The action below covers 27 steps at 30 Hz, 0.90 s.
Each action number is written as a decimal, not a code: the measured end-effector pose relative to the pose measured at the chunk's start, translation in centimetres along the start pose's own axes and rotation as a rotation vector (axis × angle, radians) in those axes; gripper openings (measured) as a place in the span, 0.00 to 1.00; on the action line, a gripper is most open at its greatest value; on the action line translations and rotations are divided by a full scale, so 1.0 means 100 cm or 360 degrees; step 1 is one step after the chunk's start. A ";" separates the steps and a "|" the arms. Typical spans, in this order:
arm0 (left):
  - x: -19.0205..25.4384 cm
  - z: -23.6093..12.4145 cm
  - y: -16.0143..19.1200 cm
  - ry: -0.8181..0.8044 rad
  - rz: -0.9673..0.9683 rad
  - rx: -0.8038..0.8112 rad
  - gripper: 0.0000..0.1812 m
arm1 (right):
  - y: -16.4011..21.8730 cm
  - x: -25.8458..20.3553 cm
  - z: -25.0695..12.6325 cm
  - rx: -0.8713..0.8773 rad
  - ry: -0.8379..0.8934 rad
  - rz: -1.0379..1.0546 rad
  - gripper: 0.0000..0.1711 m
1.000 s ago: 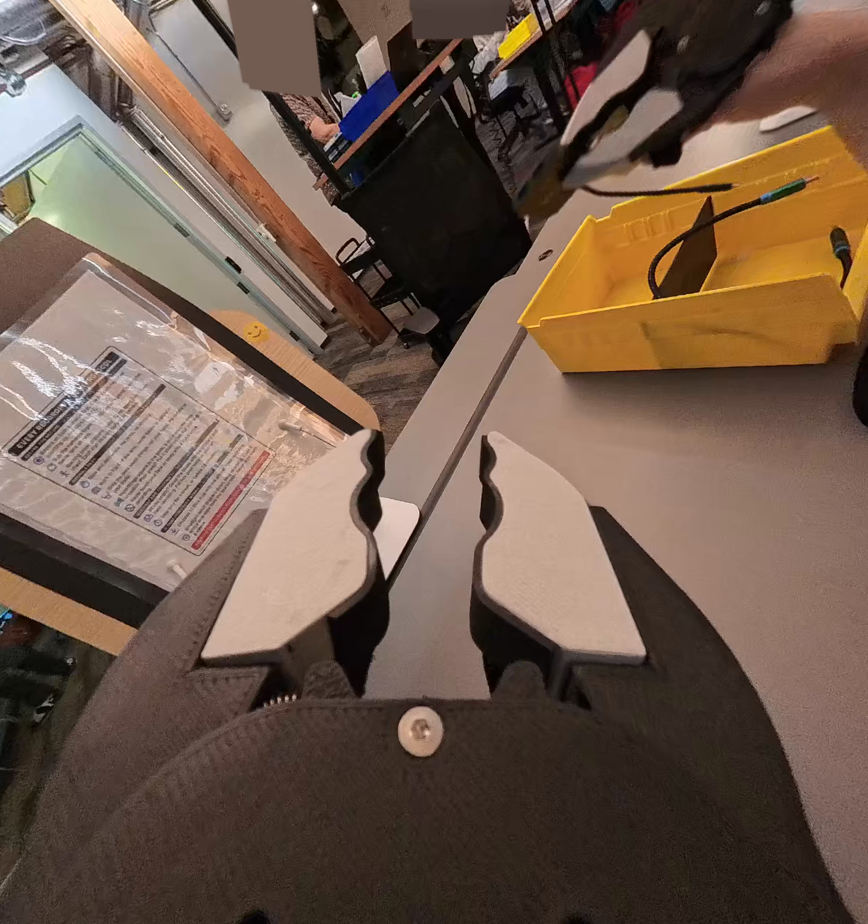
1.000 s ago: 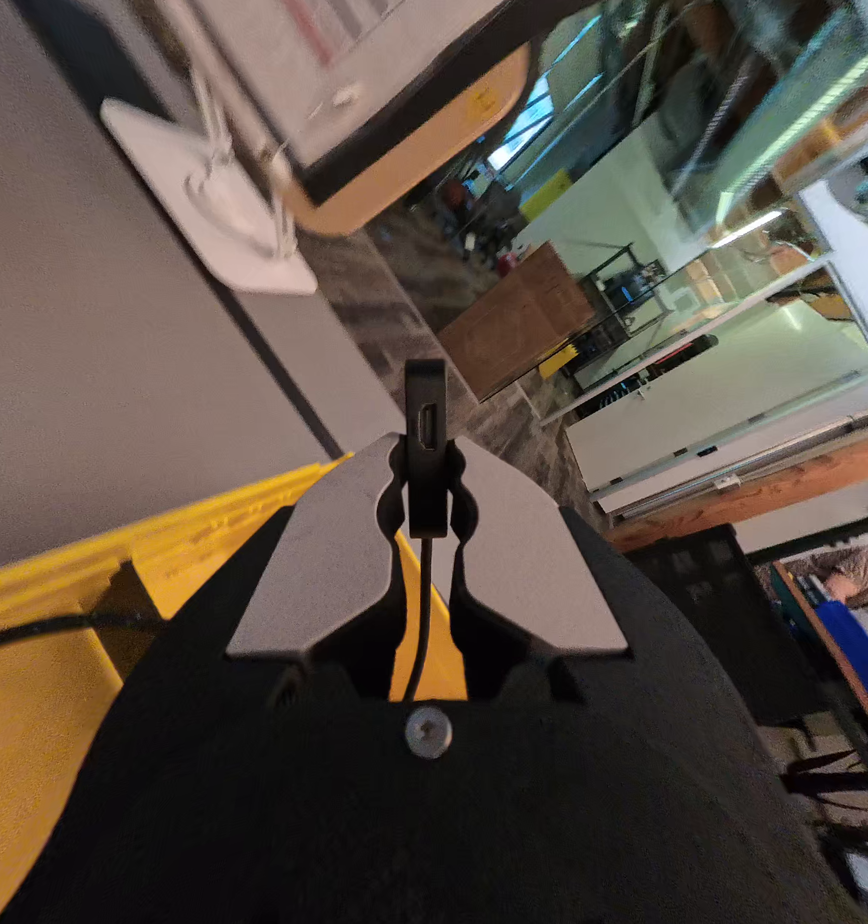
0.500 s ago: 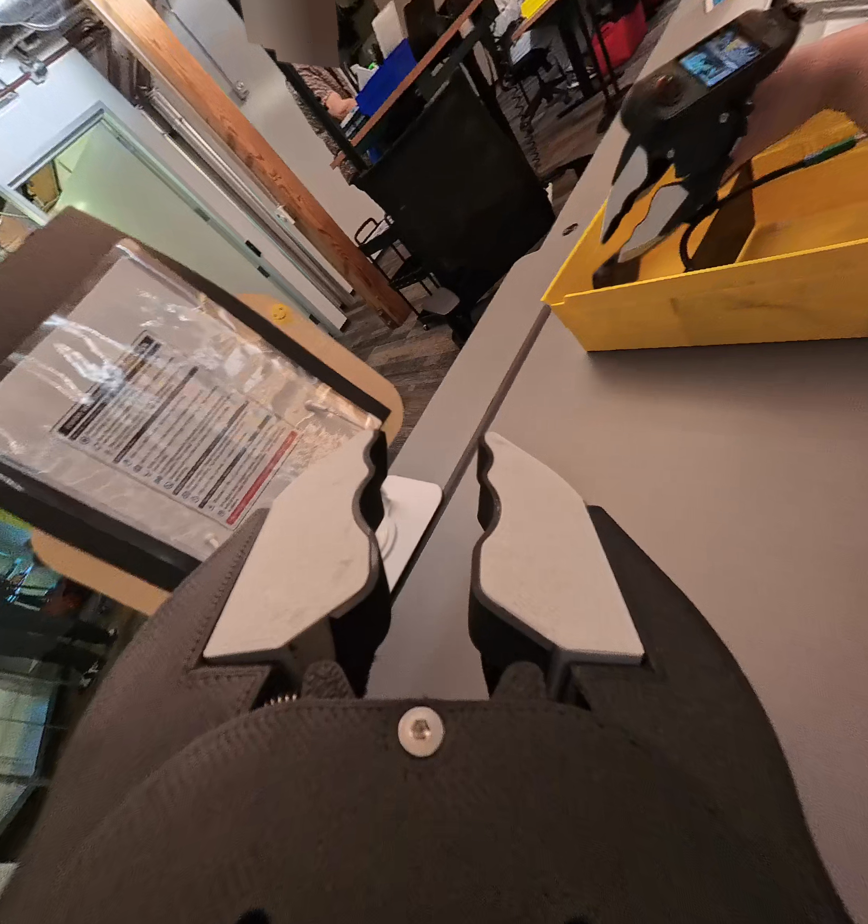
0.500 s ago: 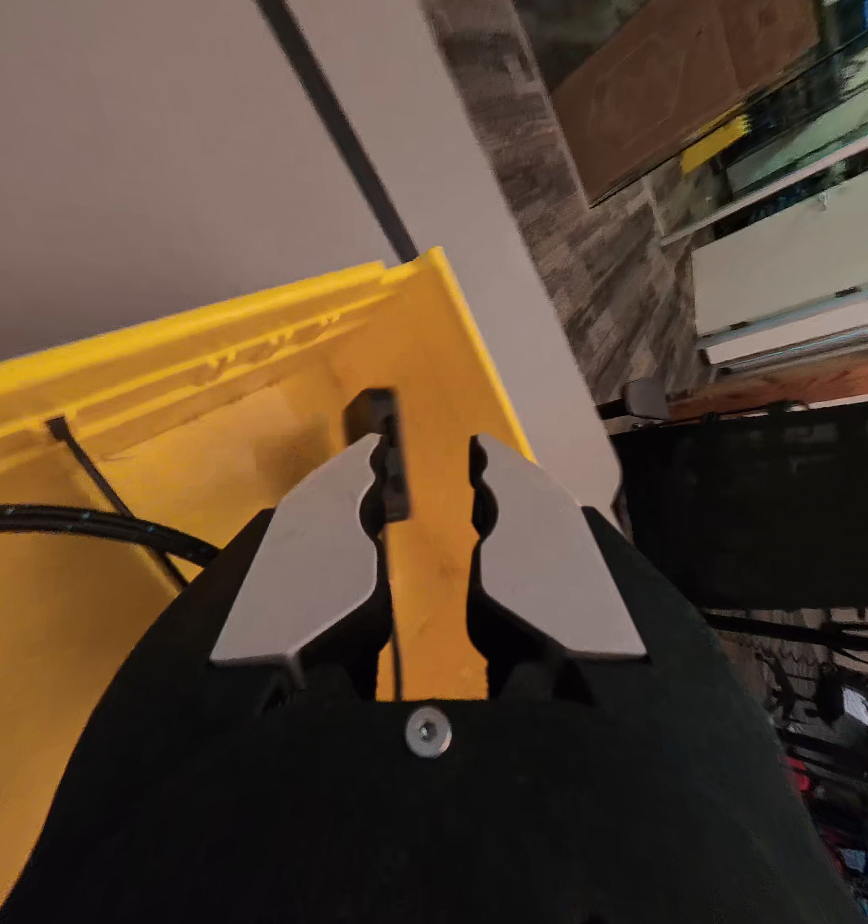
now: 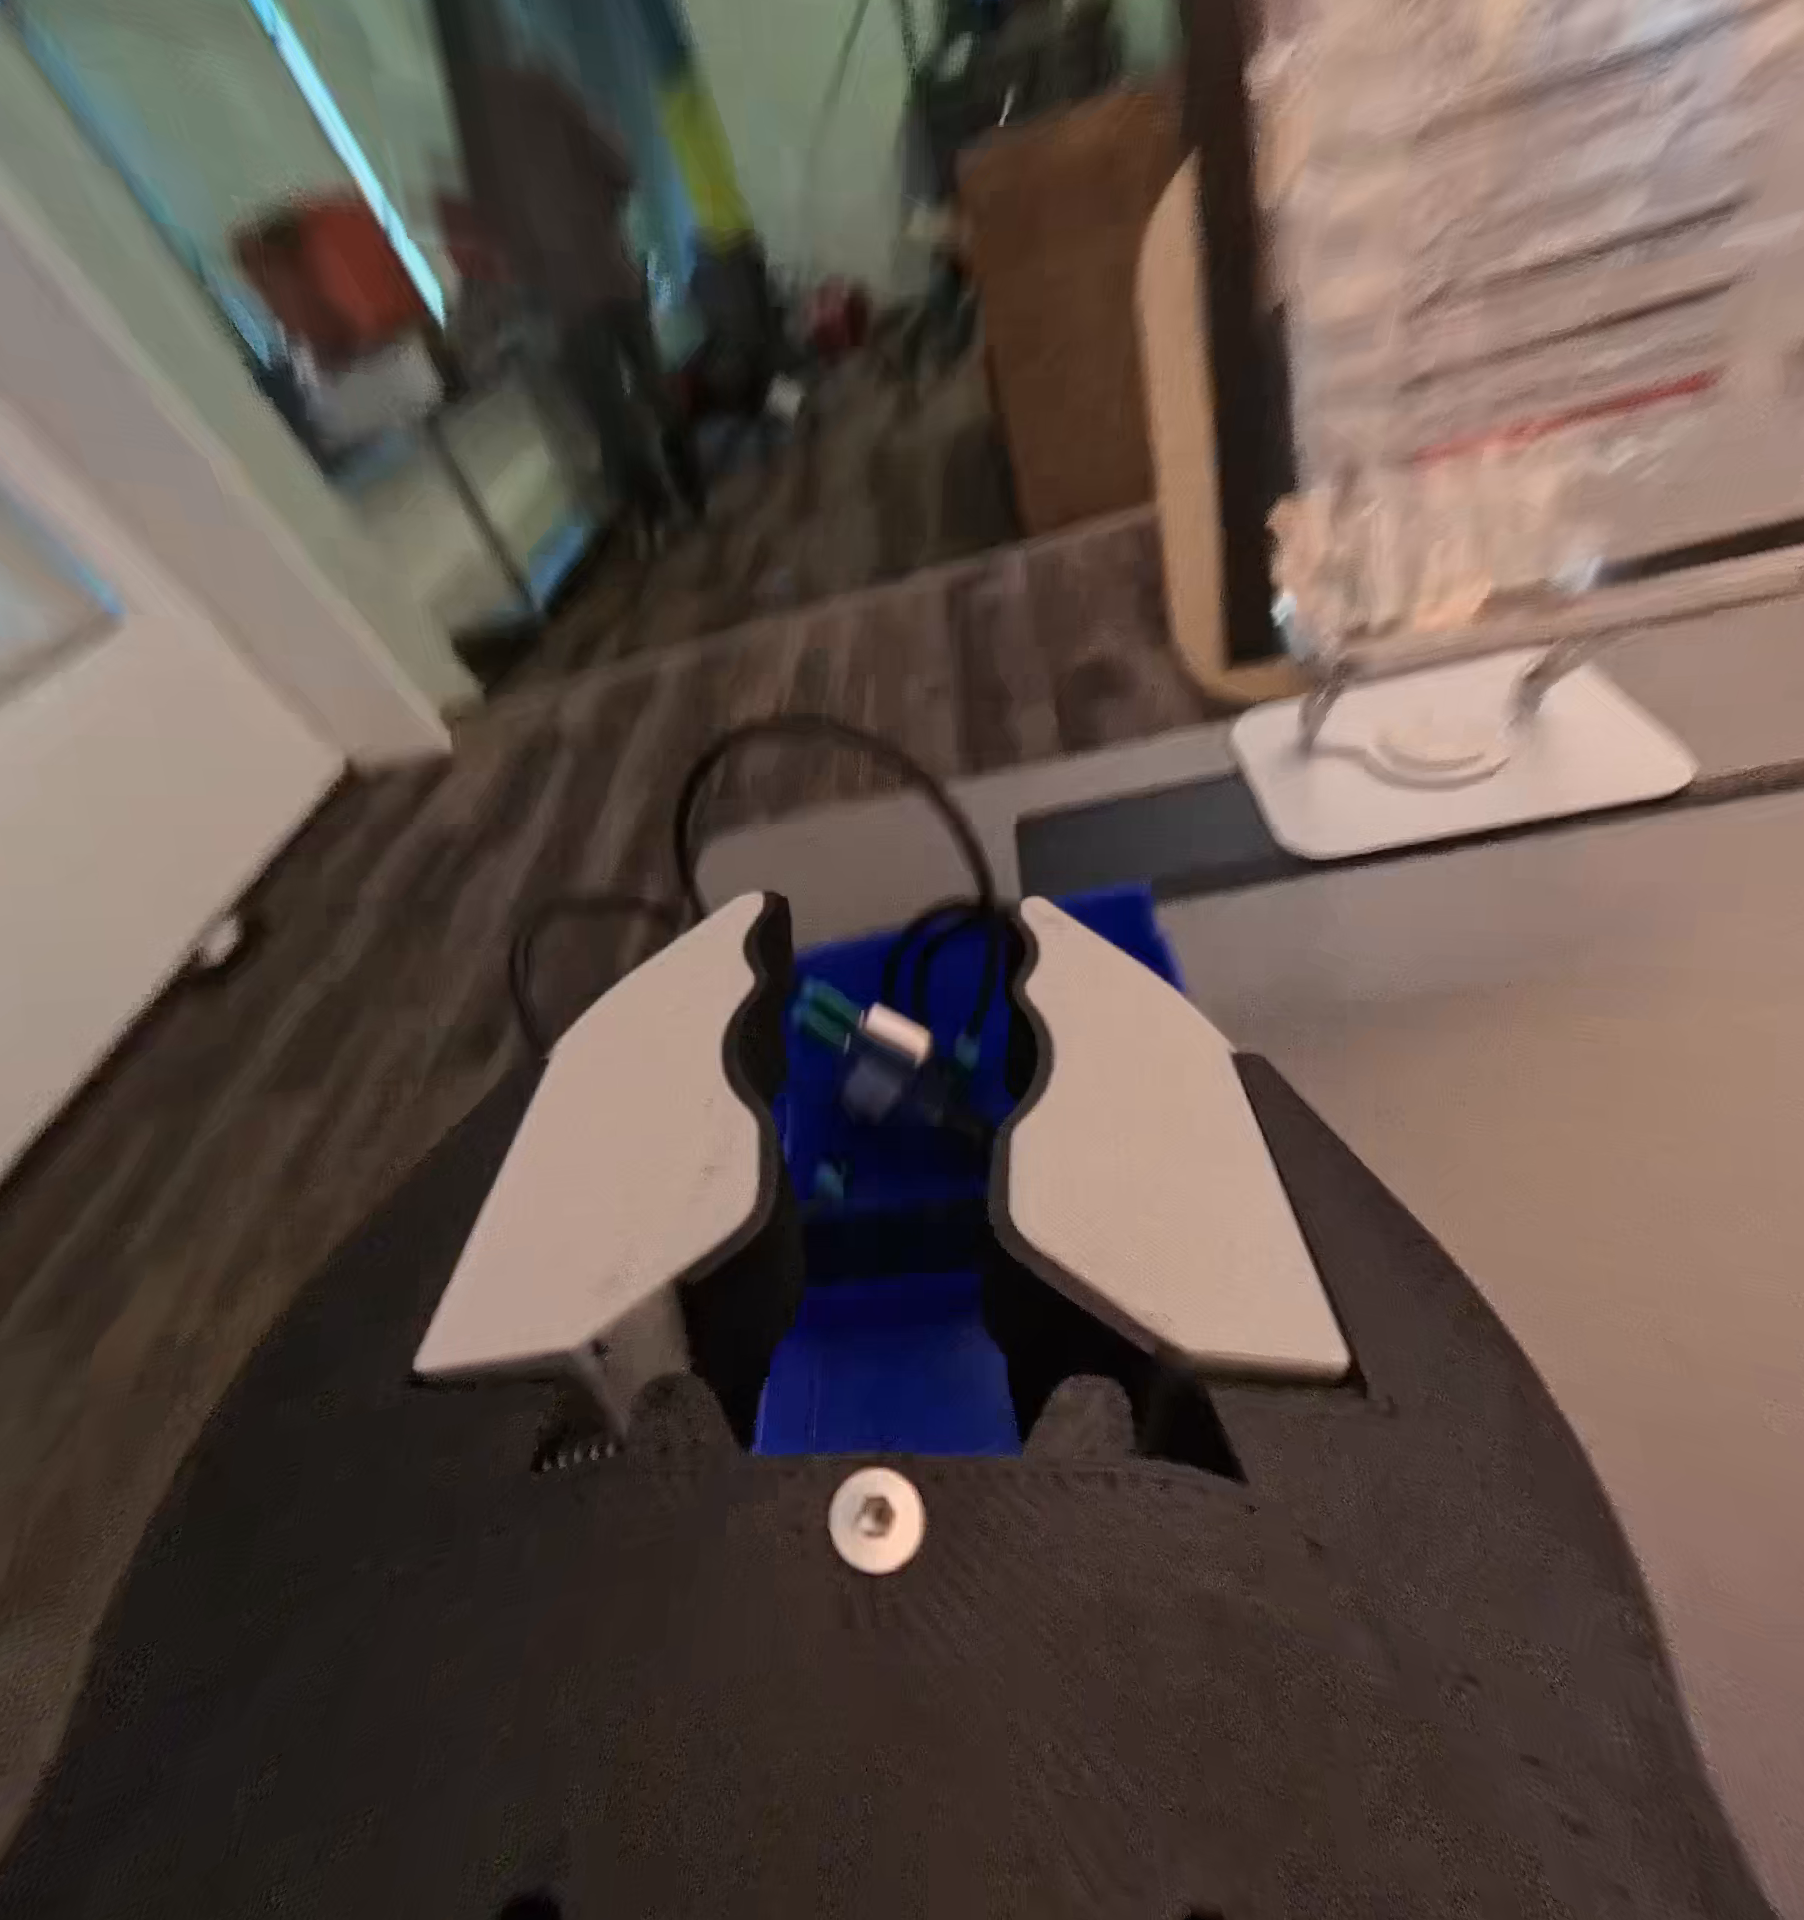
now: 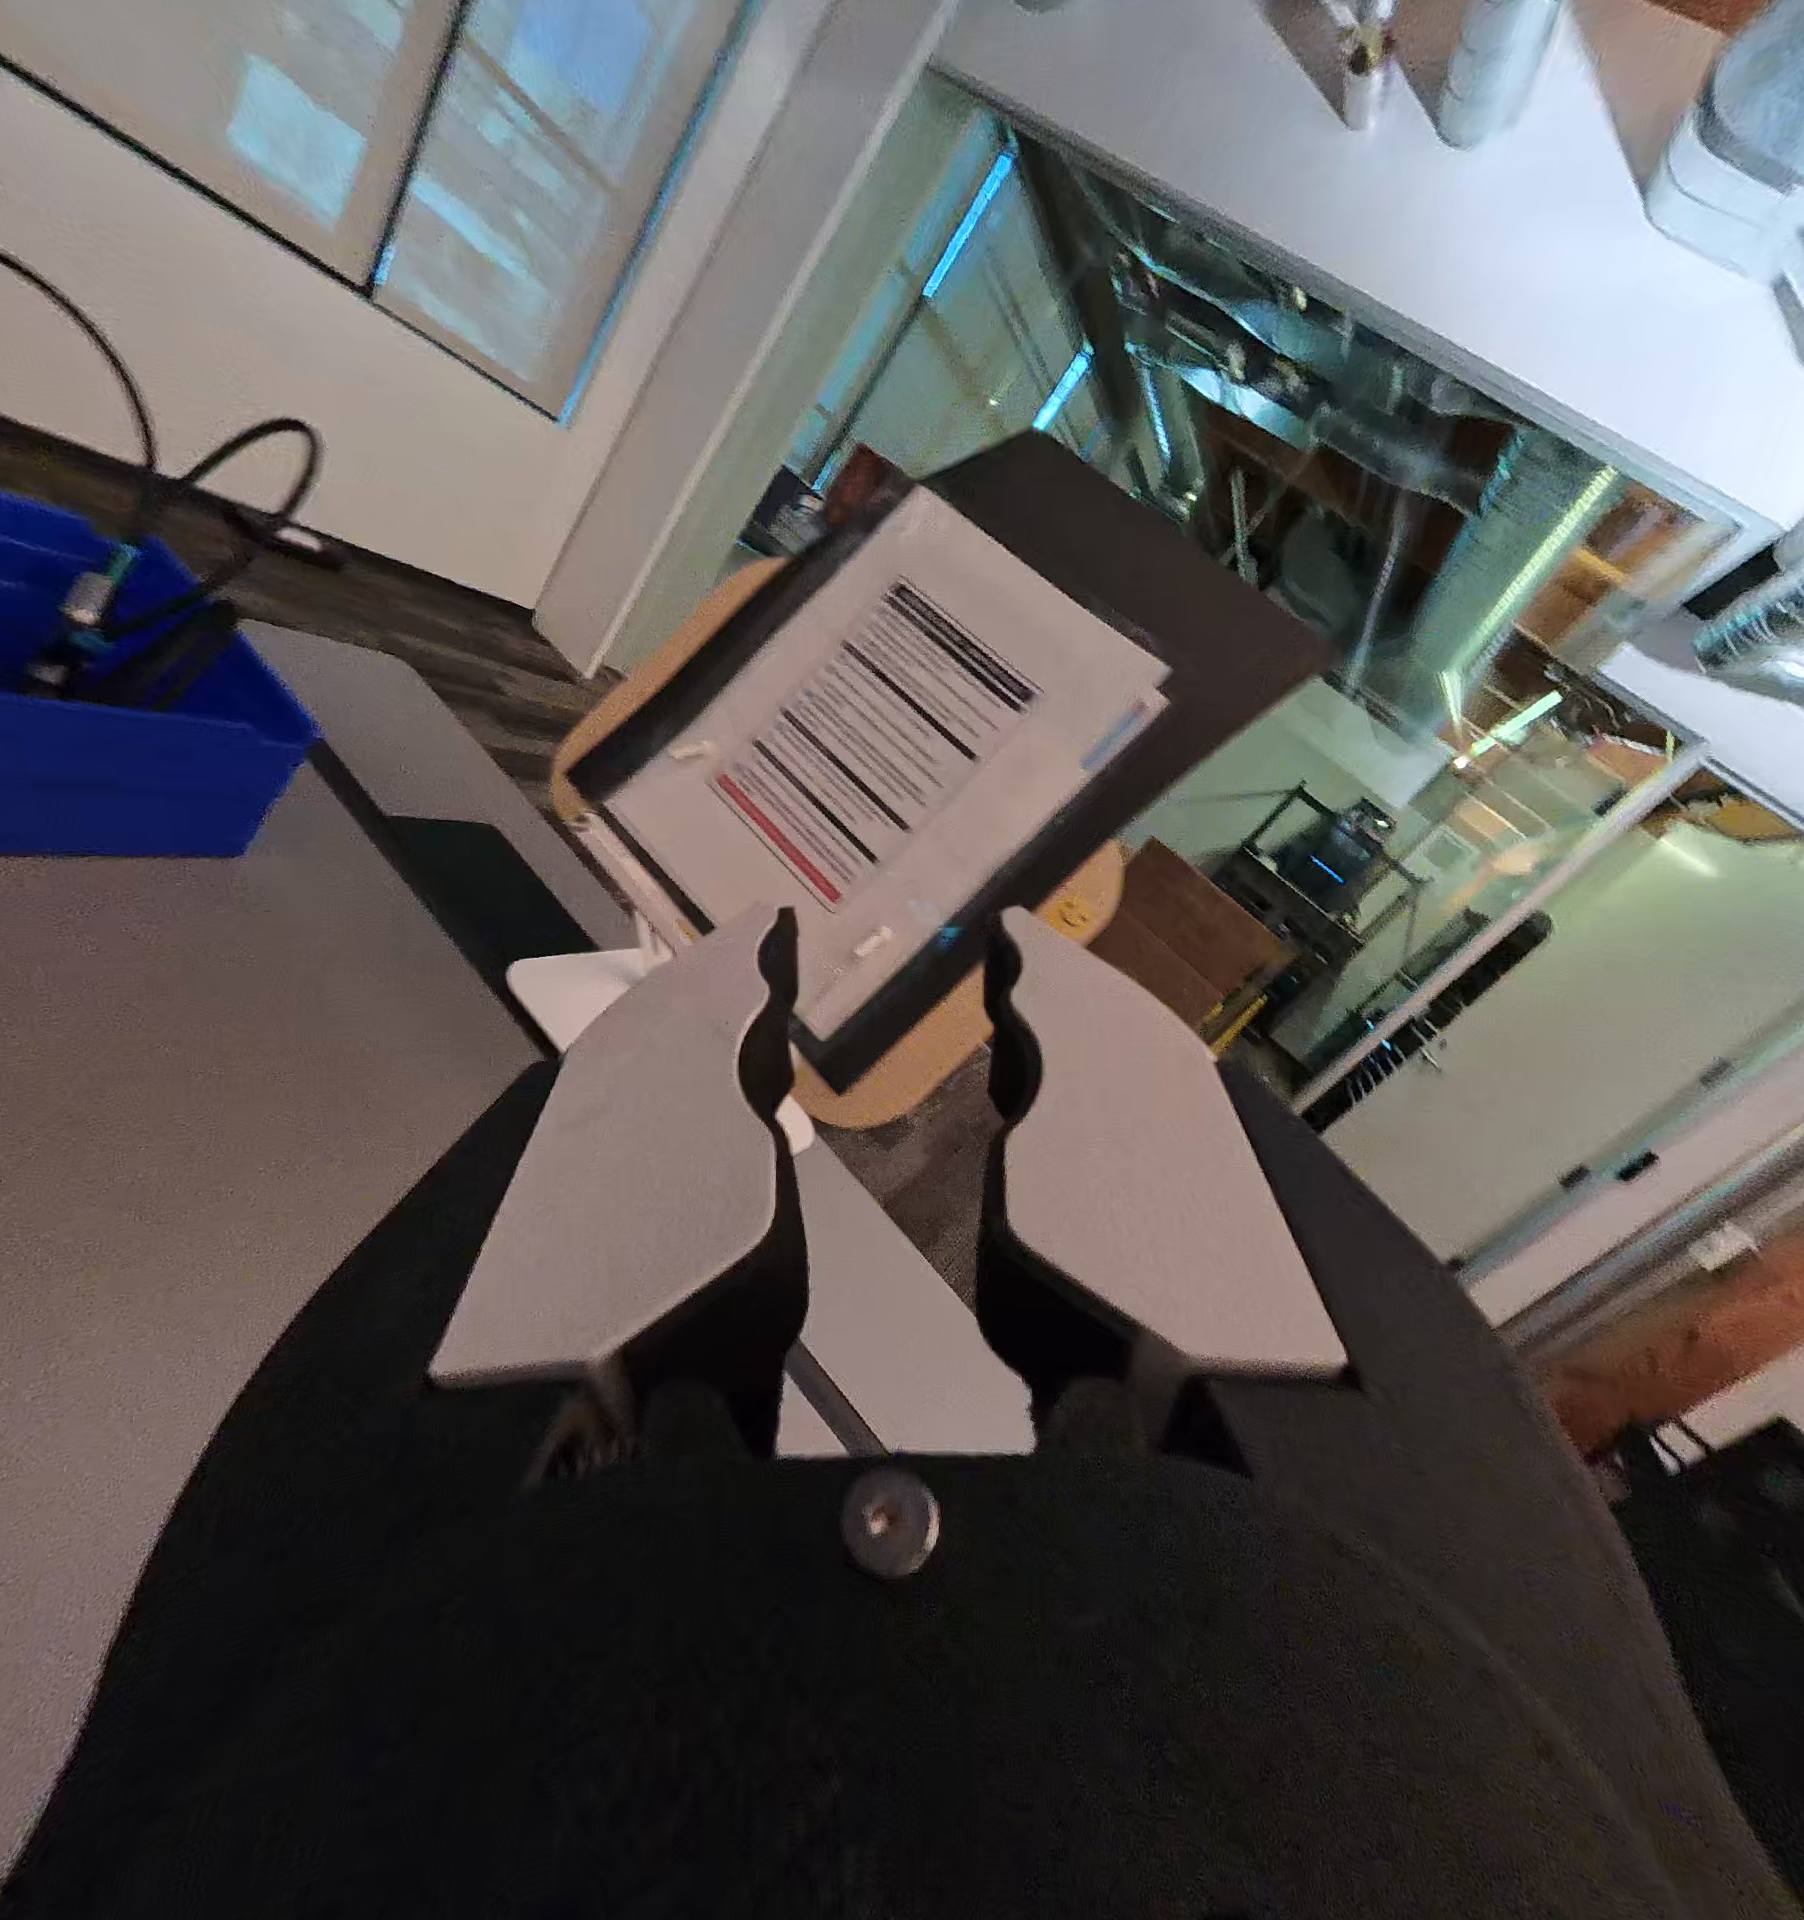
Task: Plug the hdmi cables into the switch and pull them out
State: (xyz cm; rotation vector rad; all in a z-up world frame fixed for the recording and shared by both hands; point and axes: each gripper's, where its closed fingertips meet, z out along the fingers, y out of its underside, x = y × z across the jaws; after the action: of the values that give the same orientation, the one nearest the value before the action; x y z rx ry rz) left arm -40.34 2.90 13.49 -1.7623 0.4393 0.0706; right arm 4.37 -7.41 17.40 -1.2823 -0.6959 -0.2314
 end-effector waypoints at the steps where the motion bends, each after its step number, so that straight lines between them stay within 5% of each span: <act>1: -0.009 0.005 0.014 0.0012 -0.0072 -0.0079 0.21 | -0.003 -0.011 0.004 -0.0010 -0.0036 -0.0038 0.20; 7: 0.011 0.056 0.048 0.0448 -0.0282 -0.0222 0.22 | -0.002 -0.037 0.017 -0.0063 -0.0132 -0.0116 0.20; 12: 0.016 0.115 0.085 0.0213 0.0090 -0.0467 0.30 | -0.005 -0.039 0.016 -0.0035 -0.0151 -0.0087 0.20; 15: 0.021 0.140 0.104 0.0149 0.0200 -0.0550 0.27 | -0.003 -0.040 0.016 -0.0048 -0.0159 -0.0107 0.20; 19: -0.013 0.154 0.123 -0.0124 -0.0131 -0.0628 0.22 | 0.002 -0.038 0.017 -0.0093 -0.0143 -0.0153 0.20; 23: -0.024 0.161 0.142 -0.0136 -0.0556 -0.0727 0.35 | 0.004 -0.037 0.016 -0.0116 -0.0132 -0.0185 0.20; 27: -0.027 0.173 0.154 -0.0201 -0.0618 -0.0811 0.38 | 0.000 -0.039 0.015 -0.0095 -0.0146 -0.0185 0.20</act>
State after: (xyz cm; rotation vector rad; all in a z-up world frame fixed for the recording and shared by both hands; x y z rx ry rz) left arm -44.69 17.44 -4.19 -2.2995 -0.0279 0.0174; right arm 0.84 -6.90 15.29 -1.3172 -0.8486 -0.2916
